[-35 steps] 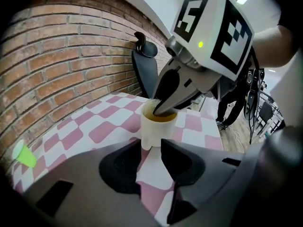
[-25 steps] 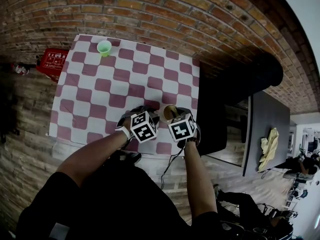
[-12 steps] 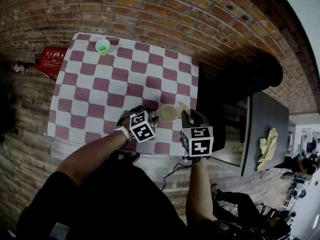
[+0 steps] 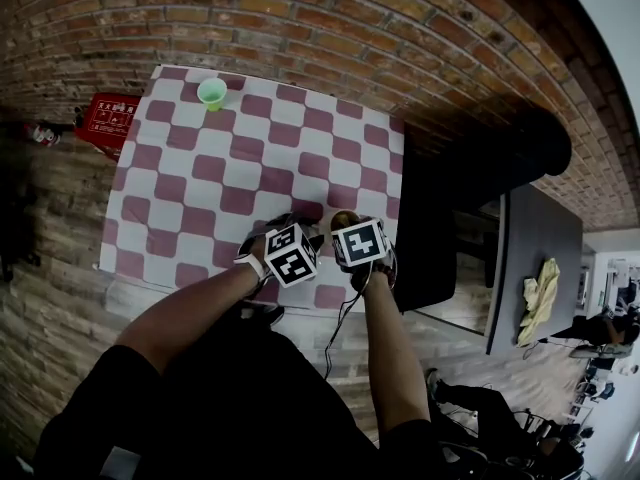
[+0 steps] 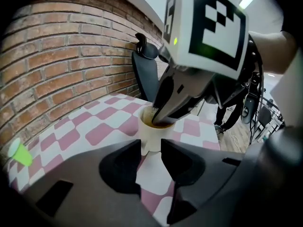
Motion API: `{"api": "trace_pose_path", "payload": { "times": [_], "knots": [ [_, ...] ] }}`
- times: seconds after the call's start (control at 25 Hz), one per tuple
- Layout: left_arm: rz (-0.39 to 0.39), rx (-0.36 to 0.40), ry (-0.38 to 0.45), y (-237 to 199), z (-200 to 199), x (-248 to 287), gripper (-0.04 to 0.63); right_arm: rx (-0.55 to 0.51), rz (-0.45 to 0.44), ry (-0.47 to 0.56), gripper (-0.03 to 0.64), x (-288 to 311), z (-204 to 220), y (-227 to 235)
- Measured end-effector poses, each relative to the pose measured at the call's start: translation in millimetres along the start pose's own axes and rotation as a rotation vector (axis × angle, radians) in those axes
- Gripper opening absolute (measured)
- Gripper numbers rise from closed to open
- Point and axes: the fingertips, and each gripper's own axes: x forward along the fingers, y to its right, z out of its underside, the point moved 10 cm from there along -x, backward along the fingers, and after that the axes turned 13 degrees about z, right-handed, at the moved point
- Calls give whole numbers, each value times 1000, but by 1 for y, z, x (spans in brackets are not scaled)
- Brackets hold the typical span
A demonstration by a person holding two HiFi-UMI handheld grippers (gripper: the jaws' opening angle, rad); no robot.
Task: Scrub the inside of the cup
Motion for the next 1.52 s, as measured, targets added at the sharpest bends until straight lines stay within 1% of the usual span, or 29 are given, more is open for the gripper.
{"api": "trace_pose_path", "payload": {
  "times": [0.04,0.08,0.16,0.2,0.28,0.4,0.48,0.56,0.64,0.72,0.8,0.92,0.96,1.12,1.2,1.28,1.4,1.48,1.52],
  "knots": [
    [0,-4,1,0,0,0,140,-24,14,-41,77,5,0,2],
    [0,-5,0,1,0,0,140,-38,10,-50,77,9,-2,2],
    [1,-6,1,1,0,0,140,-56,-27,-18,77,15,-8,0],
    [0,-7,2,0,0,0,140,-71,-26,-20,77,12,-9,-1],
    [-3,-9,4,-1,2,-2,140,-117,9,-18,77,4,-11,-3],
    [-6,-14,5,-3,4,-4,140,-187,78,39,77,-14,-13,-4],
    [-6,-21,7,-3,5,-5,140,-207,115,85,77,-29,-13,-4],
    [-4,-26,11,-3,6,-6,140,-198,137,130,77,-44,-10,-2],
    [2,-31,21,-2,7,-10,140,-147,133,182,77,-61,-5,4],
    [1,-39,44,-1,10,-19,140,-55,117,249,77,-80,2,16],
    [-20,-44,71,-3,14,-33,140,40,120,313,77,-102,10,31],
    [-85,-46,115,-9,21,-59,140,152,155,405,77,-131,27,54],
    [-110,-49,134,-11,23,-69,140,201,152,444,77,-140,33,60],
    [-228,-55,244,-20,21,-111,138,435,73,641,77,-172,57,67],
    [-282,-40,290,-20,17,-133,137,526,58,716,77,-182,66,63],
    [-319,6,309,-14,12,-153,137,575,53,745,77,-187,76,55],
    [-339,90,322,1,1,-178,137,621,31,787,77,-193,90,43],
    [-346,104,351,9,-8,-198,136,658,19,842,77,-202,97,39],
    [-346,89,380,11,-13,-208,137,675,15,871,77,-206,99,37]
  ]
}}
